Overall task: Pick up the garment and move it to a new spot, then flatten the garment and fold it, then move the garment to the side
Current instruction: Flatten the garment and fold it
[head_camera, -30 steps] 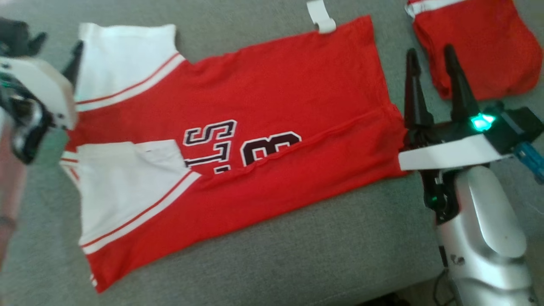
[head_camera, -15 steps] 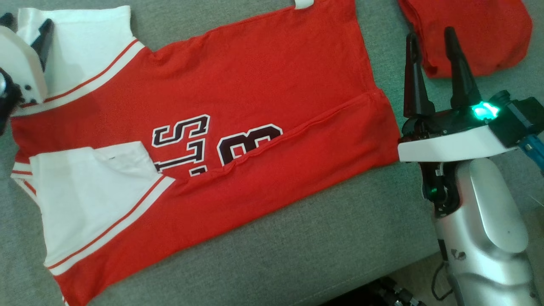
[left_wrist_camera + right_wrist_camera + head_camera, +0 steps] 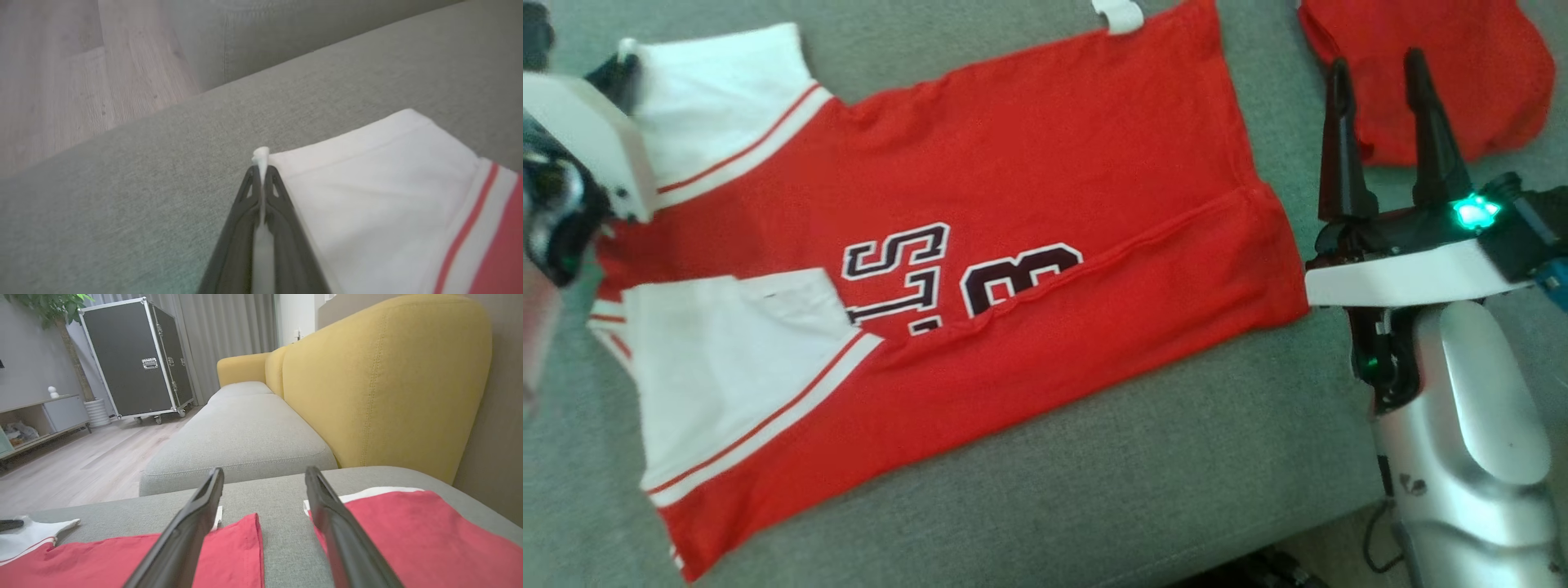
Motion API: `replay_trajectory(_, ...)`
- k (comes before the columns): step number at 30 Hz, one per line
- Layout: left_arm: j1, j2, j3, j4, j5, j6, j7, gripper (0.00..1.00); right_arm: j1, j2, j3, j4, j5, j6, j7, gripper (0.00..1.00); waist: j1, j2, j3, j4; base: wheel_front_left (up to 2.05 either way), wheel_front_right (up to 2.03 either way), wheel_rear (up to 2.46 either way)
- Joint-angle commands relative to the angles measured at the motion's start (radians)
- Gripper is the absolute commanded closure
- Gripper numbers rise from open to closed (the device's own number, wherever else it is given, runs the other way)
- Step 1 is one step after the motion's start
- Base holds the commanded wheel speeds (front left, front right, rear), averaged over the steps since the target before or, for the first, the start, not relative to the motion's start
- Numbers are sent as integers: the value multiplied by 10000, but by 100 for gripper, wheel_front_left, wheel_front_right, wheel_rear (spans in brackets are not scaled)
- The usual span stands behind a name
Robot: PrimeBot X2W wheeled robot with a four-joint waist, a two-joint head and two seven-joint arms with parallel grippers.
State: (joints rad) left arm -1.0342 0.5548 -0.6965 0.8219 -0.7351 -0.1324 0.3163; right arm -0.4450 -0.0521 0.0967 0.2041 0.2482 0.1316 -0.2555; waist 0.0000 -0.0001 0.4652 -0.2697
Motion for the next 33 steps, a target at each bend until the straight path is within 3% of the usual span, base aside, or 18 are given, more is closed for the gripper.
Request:
replay_trajectory(1,-139,282,204,-430,40,18,-759,100,-81,18,163,-171,-298,-9,-62,0,0,1,-334,312,0,0,0)
replay_trajectory(9,284,-123,-40,-1311,327,30,-2720,100,-544,-30,-252,1056,-1488,-9,9,0,0,1,-962,1173,0,0,0)
replay_trajectory(14,811,-464,-217,-2168,474,231,-3424,100,-1395,-648,-363,2338,-1603,-9,836,0,0,1,-1250,1885,0,0,0)
replay_trajectory(23,1468,-600,-579,-3788,684,602,-3558,100,-2941,-1878,227,5224,-1174,-9,2728,0,0,1,-1234,2815,0,0,0)
replay_trajectory(33,1319,-646,-718,-5106,697,771,-3185,100,-4530,-2678,921,7723,-1169,-9,3408,0,0,1,-607,3410,0,0,0)
